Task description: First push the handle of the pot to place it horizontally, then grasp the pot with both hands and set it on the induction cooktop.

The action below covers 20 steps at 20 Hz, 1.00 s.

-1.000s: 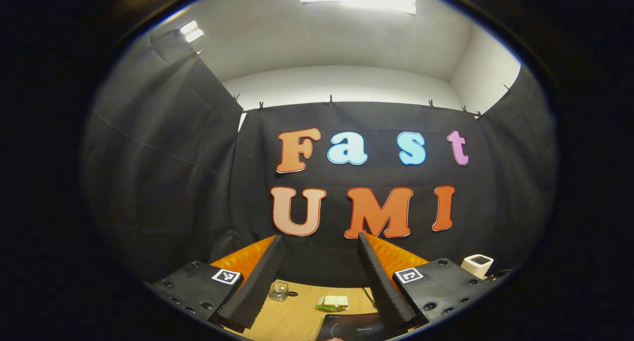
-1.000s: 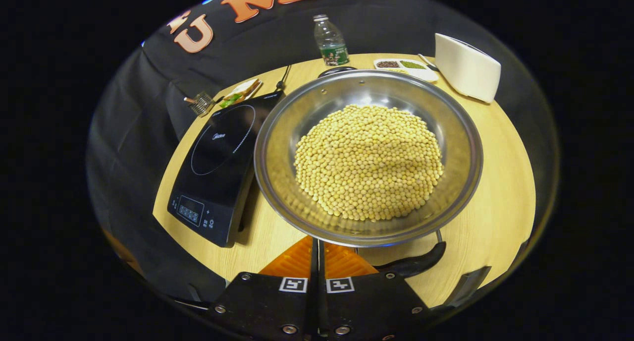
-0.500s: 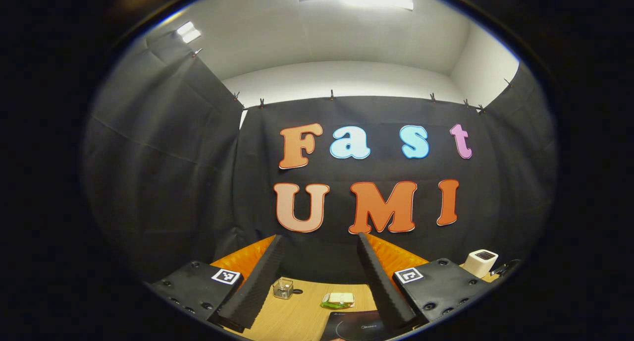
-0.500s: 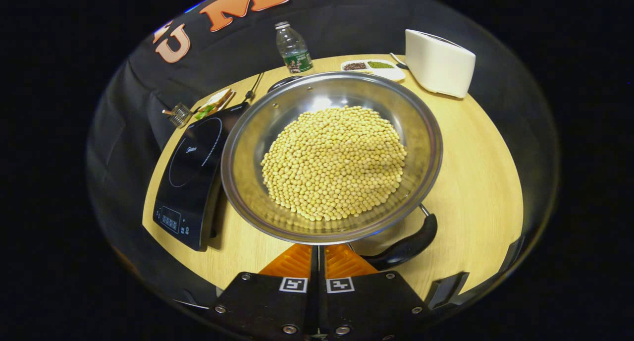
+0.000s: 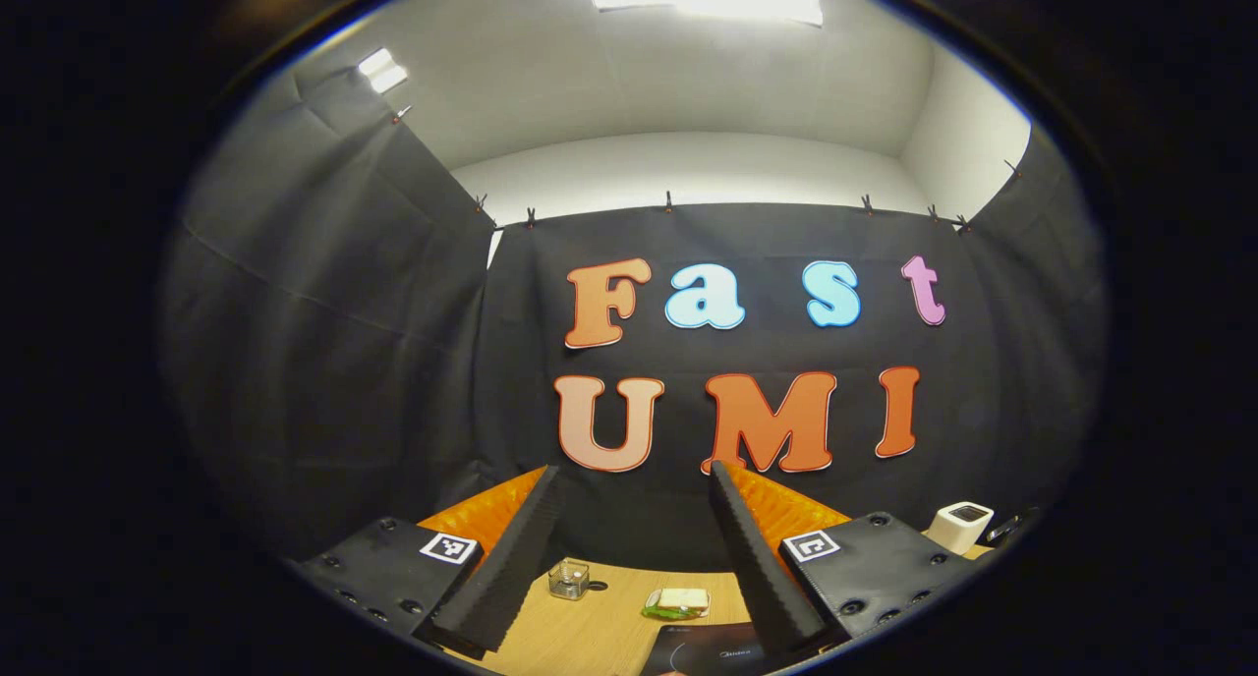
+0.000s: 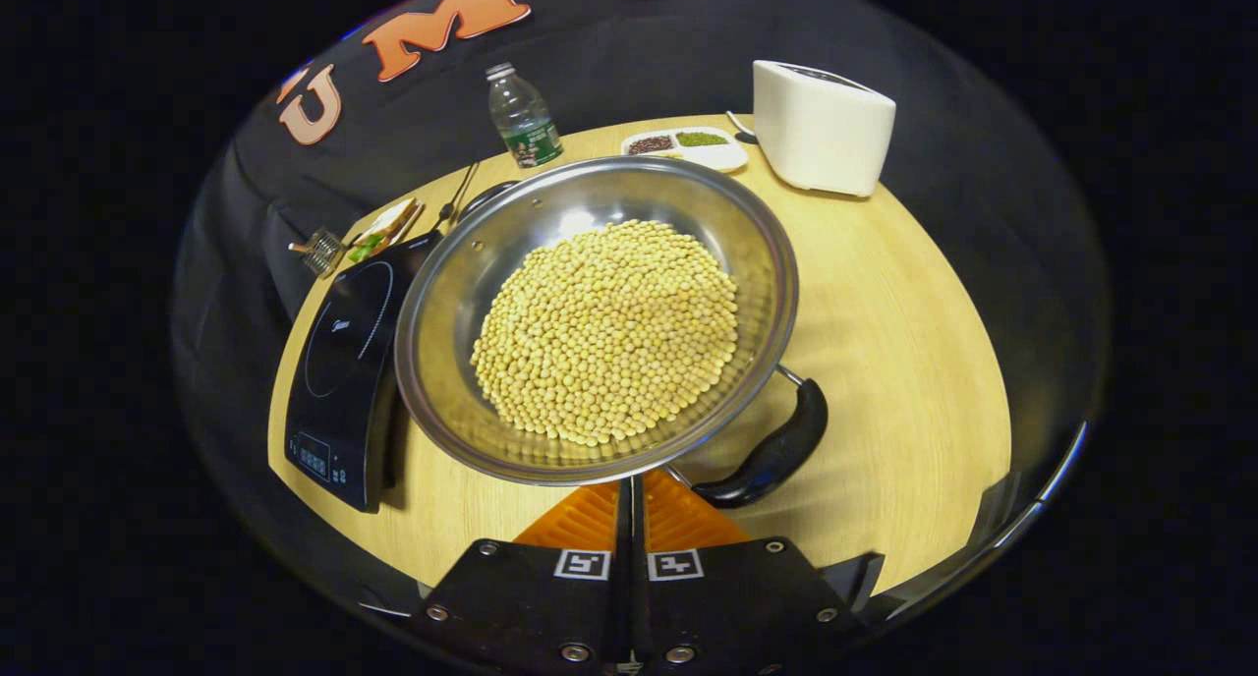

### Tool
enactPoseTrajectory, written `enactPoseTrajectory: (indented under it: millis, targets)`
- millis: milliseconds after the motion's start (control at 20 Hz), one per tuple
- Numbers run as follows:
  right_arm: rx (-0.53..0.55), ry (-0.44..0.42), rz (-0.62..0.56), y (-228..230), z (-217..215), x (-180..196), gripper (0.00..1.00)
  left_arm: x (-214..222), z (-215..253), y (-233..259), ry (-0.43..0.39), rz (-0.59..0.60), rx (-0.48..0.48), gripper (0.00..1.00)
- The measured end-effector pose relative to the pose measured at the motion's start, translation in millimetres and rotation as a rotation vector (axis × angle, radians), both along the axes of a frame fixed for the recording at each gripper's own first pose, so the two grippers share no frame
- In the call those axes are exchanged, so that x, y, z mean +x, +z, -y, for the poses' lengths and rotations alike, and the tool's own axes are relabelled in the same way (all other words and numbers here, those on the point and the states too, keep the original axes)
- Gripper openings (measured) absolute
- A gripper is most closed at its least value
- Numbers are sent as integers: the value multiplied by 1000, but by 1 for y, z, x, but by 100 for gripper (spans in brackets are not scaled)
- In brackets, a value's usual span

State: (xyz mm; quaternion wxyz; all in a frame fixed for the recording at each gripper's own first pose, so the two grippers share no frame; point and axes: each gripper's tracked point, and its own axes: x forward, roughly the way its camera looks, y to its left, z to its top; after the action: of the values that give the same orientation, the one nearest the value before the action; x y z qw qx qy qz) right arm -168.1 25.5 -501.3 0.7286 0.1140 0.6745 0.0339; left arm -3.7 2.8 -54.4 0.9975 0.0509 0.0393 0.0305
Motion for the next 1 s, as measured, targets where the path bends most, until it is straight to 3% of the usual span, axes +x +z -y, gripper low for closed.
enactPoseTrajectory:
  millis: [250,600,750,1000]
  targets:
    - [-57,3,11,-7,17,8,0,1,0,-2,4,-11,3,98]
    - [-174,-62,39,-24,57,28,0,3,1,-10,6,-26,7,97]
    - [-153,-135,14,-31,64,35,0,5,3,-15,4,-38,8,97]
    - [-172,-154,14,-38,75,49,0,14,8,-27,2,-55,4,96]
